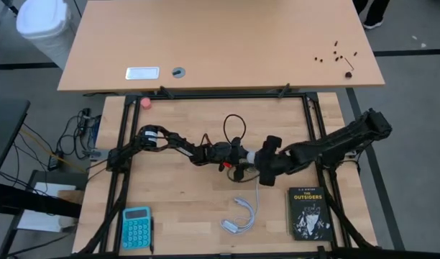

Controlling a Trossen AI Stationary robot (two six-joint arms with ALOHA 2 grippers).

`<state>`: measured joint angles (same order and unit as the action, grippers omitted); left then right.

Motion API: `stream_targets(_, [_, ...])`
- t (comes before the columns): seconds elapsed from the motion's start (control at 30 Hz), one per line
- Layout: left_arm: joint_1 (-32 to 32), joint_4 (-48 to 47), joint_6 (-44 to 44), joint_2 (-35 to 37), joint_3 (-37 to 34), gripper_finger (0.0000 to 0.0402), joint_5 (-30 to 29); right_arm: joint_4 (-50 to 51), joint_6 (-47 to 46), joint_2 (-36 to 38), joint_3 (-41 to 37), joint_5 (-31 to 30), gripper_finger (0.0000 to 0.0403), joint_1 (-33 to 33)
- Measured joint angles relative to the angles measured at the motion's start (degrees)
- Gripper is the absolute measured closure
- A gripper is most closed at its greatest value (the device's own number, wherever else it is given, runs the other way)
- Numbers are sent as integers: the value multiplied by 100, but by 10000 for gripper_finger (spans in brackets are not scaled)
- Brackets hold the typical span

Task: Screw lightbulb
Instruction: Insert the white lightbulb into the silver lamp

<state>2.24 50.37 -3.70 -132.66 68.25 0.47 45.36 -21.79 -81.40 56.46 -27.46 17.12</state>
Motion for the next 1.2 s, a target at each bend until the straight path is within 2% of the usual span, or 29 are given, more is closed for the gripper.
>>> stream_targets(0.17, [0, -2, 0, 0, 0, 198, 2, 488, 447, -506, 640, 201, 57, -316])
stream_targets(0.37, [0, -3, 0, -2, 0, 198, 0, 523, 1002, -808, 757, 422, 59, -589])
stream_targets(0.57, [0, -4, 6, -2, 0, 198, 4, 393, 993, -829, 787, 808, 76, -747])
stream_targets(1.2, [0, -2, 39, -2, 0, 198, 7, 384, 1242, -851, 1010, 914, 99, -932])
